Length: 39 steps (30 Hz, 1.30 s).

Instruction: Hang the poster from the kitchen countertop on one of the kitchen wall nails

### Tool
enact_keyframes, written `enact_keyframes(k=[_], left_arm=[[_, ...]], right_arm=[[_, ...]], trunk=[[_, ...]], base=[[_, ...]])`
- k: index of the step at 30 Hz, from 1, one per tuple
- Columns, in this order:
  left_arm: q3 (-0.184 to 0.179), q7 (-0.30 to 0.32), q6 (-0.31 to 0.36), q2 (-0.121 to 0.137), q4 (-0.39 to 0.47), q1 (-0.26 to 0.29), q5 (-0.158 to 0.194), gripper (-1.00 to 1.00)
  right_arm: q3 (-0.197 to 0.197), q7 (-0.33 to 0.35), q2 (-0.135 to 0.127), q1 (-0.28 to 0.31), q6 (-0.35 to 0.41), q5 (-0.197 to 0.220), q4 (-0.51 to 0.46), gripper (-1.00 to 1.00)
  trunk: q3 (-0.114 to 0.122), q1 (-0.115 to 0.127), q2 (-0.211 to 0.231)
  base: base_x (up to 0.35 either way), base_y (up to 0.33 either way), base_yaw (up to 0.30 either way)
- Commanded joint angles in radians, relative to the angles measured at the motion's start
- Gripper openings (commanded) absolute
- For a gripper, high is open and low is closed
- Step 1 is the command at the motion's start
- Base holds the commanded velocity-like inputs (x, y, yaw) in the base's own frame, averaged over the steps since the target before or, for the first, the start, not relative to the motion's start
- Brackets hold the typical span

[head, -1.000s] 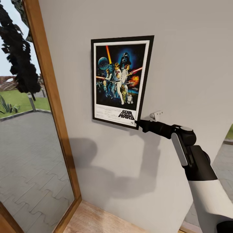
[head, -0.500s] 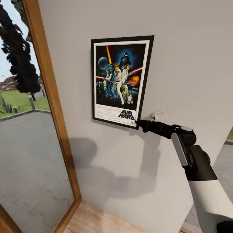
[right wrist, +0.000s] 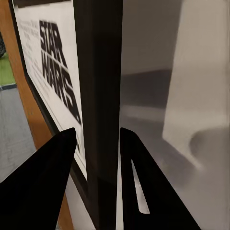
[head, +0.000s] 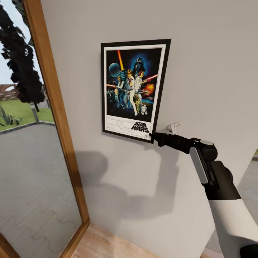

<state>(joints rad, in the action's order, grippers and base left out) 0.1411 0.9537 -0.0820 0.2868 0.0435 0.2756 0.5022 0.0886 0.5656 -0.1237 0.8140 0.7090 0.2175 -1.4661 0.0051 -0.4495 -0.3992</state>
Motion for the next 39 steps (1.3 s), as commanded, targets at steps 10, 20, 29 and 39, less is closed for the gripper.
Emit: enact_keyframes(k=[10, 20, 29, 39], left_arm=[[0.008, 0.002, -0.009, 0.000, -0.001, 0.000, -0.010, 1.00], [0.008, 0.002, -0.009, 0.000, -0.001, 0.000, -0.010, 1.00], [0.008, 0.002, -0.009, 0.000, -0.001, 0.000, -0.010, 1.00], [0.008, 0.002, -0.009, 0.000, -0.002, 0.000, -0.010, 1.00]], right_arm=[[0.000, 0.000, -0.001, 0.000, 0.007, 0.008, 0.000, -1.00], [0.000, 0.000, -0.001, 0.000, 0.007, 0.008, -0.001, -1.00], [0.000, 0.000, -0.001, 0.000, 0.007, 0.008, -0.002, -1.00], [0.000, 0.000, -0.001, 0.000, 0.007, 0.008, -0.001, -1.00]], trunk=[[0.000, -0.001, -0.001], [0.000, -0.001, -0.001], [0.000, -0.001, -0.001], [0.000, -0.001, -0.001]], base=[[0.020, 0.000, 0.000], [0.031, -0.014, 0.000], [0.026, -0.015, 0.000], [0.002, -0.001, 0.000]])
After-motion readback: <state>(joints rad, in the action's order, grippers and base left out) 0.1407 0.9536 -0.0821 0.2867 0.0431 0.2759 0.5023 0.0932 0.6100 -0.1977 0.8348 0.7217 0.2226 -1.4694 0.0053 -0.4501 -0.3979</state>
